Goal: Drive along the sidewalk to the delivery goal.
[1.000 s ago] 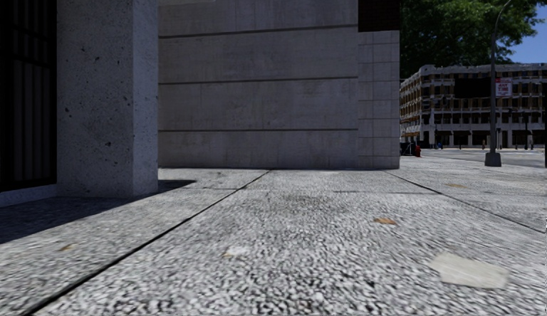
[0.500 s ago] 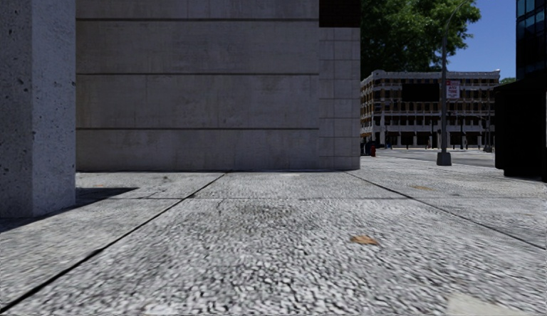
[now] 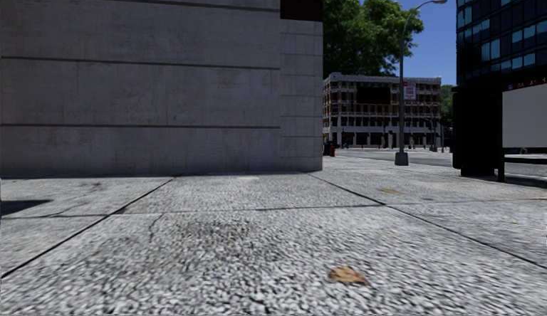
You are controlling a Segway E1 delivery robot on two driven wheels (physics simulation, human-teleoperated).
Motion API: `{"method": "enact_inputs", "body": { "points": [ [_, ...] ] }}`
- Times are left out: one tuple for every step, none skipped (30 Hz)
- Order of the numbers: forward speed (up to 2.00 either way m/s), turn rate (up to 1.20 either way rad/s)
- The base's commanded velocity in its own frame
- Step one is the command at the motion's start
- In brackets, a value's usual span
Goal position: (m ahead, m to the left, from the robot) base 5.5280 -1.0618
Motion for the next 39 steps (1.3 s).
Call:
{"method": "enact_inputs", "body": {
  "points": [
    [1.42,-0.42],
    [1.42,-0.42],
    [1.42,-0.42],
    [1.42,-0.42],
    [1.42,-0.42],
    [1.42,-0.42],
    [1.42,-0.42],
    [1.42,-0.42],
    [1.41,-0.42],
    [1.41,-0.42],
    [1.41,-0.42],
    [1.41,-0.42],
    [1.41,-0.42],
    [1.41,-0.42],
    [1.4,-0.42],
    [1.4,-0.4],
    [1.4,-0.4],
    [1.39,0.0],
    [1.38,0.0],
    [1.38,0.0],
    [1.38,0.0],
    [1.38,0.0],
    [1.38,0.0],
    [1.38,0.0],
    [1.38,0.0],
    [1.38,0.0],
    [1.38,0.0],
    [1.38,0.0],
    [1.38,0.0],
    [1.38,0.0],
    [1.38,0.0],
    [1.38,0.0],
    [1.38,0.0],
    [1.38,0.0],
    [1.38,0.0],
    [1.38,0.0],
    [1.38,0.0],
    [1.38,0.0],
    [1.38,0.0]
  ]
}}
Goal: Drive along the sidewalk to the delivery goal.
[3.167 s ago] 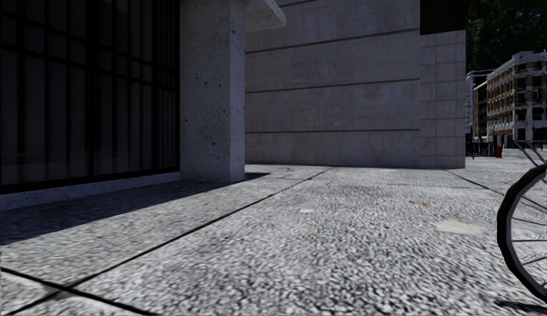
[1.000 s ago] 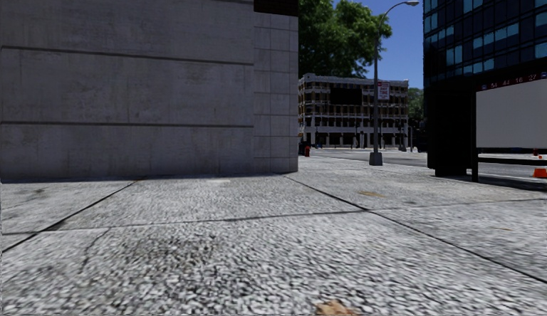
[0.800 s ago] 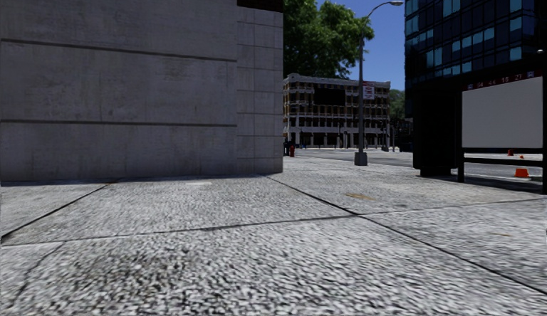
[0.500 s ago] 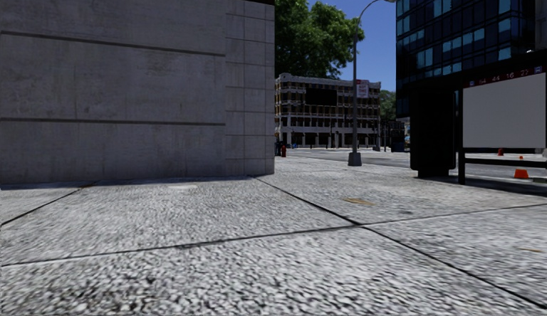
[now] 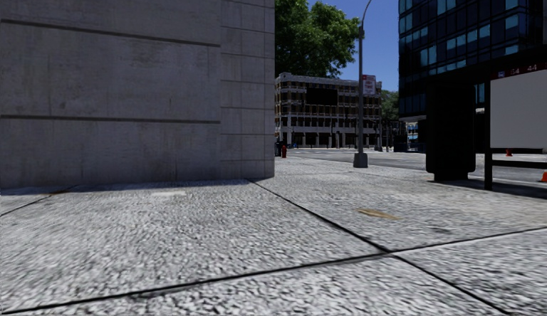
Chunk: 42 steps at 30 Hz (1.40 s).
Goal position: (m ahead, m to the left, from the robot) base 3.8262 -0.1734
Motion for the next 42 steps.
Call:
{"method": "enact_inputs", "body": {
  "points": [
    [1.38,0.0],
    [1.38,0.0],
    [1.38,0.0],
    [1.38,0.0],
    [1.38,0.0],
    [1.38,0.0],
    [1.38,0.0],
    [1.38,0.0],
    [1.38,0.0],
    [1.4,0.0],
    [1.42,0.0],
    [1.42,0.0],
    [1.43,0.0],
    [1.43,0.0],
    [1.43,0.0],
    [1.43,0.0],
    [1.43,0.0],
    [1.43,0.0],
    [1.43,0.0],
    [1.43,0.0],
    [1.43,0.0],
    [1.43,0.0],
    [1.43,0.0],
    [1.43,0.0],
    [1.43,0.0],
    [1.43,0.0],
    [1.43,0.0],
    [1.43,0.0],
    [1.43,0.0],
    [1.43,0.0],
    [1.43,0.0],
    [1.43,0.0],
    [1.43,0.0],
    [1.45,0.0],
    [1.45,0.0],
    [1.46,0.0],
    [1.46,0.0],
    [1.47,0.0],
    [1.47,0.0],
    [1.47,0.0],
    [1.47,0.0],
    [1.47,0.0]
  ]
}}
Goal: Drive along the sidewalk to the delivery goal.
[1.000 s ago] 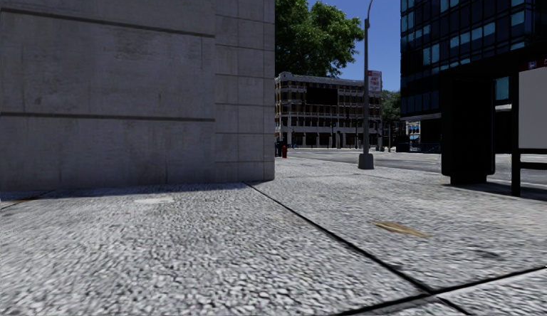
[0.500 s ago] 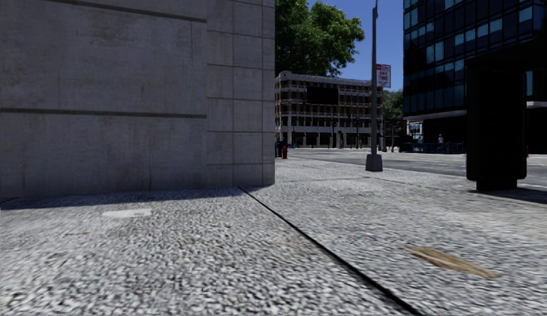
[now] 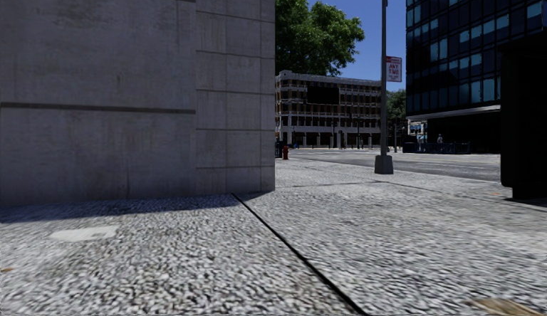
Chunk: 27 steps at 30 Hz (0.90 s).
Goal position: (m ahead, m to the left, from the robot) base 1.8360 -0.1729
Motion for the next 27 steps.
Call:
{"method": "enact_inputs", "body": {
  "points": [
    [1.47,0.0],
    [1.47,0.0],
    [1.47,0.0],
    [1.47,0.0],
    [1.47,0.0],
    [1.47,0.0],
    [1.47,0.0],
    [1.47,0.0],
    [1.47,0.0],
    [1.47,0.0],
    [1.47,0.0],
    [1.47,0.0],
    [1.47,0.0],
    [1.47,0.0],
    [1.47,0.0],
    [1.47,0.0],
    [1.47,0.0],
    [1.47,0.0],
    [1.47,0.0],
    [1.47,0.0],
    [1.47,0.0],
    [1.47,0.0],
    [1.47,0.0],
    [1.47,0.0],
    [1.47,0.0],
    [1.47,0.0],
    [1.47,0.0]
  ]
}}
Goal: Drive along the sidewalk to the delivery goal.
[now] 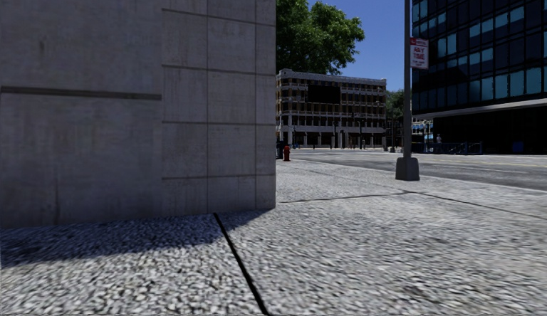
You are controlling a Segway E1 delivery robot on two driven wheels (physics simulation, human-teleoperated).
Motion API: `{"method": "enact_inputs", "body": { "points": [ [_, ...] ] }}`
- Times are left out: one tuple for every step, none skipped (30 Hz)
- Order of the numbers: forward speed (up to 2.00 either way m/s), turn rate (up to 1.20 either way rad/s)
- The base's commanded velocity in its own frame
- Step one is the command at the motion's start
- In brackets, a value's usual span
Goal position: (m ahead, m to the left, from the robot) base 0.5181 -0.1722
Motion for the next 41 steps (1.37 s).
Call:
{"method": "enact_inputs", "body": {
  "points": [
    [1.47,0.0],
    [1.47,0.0],
    [1.47,0.0],
    [1.47,0.0],
    [1.47,0.0],
    [1.47,0.0],
    [1.46,0.0],
    [1.46,0.0],
    [1.44,0.0],
    [0.56,0.0],
    [0.56,0.0],
    [0.0,0.0],
    [0.0,0.0],
    [0.0,0.0],
    [0.0,0.0],
    [0.0,0.0],
    [0.0,0.0],
    [0.0,0.0],
    [0.0,0.0],
    [0.0,0.0],
    [0.0,0.0],
    [0.0,0.0],
    [0.0,0.0],
    [0.0,0.0],
    [0.0,0.0],
    [0.0,0.0],
    [0.0,0.0],
    [0.0,0.0],
    [0.0,0.0],
    [0.0,0.0],
    [0.0,0.0],
    [0.0,0.0],
    [0.0,0.0],
    [0.0,0.0],
    [0.0,0.0],
    [0.0,0.0],
    [0.0,0.0],
    [0.0,0.0],
    [0.0,0.0],
    [0.0,0.0],
    [0.0,0.0]
  ]
}}
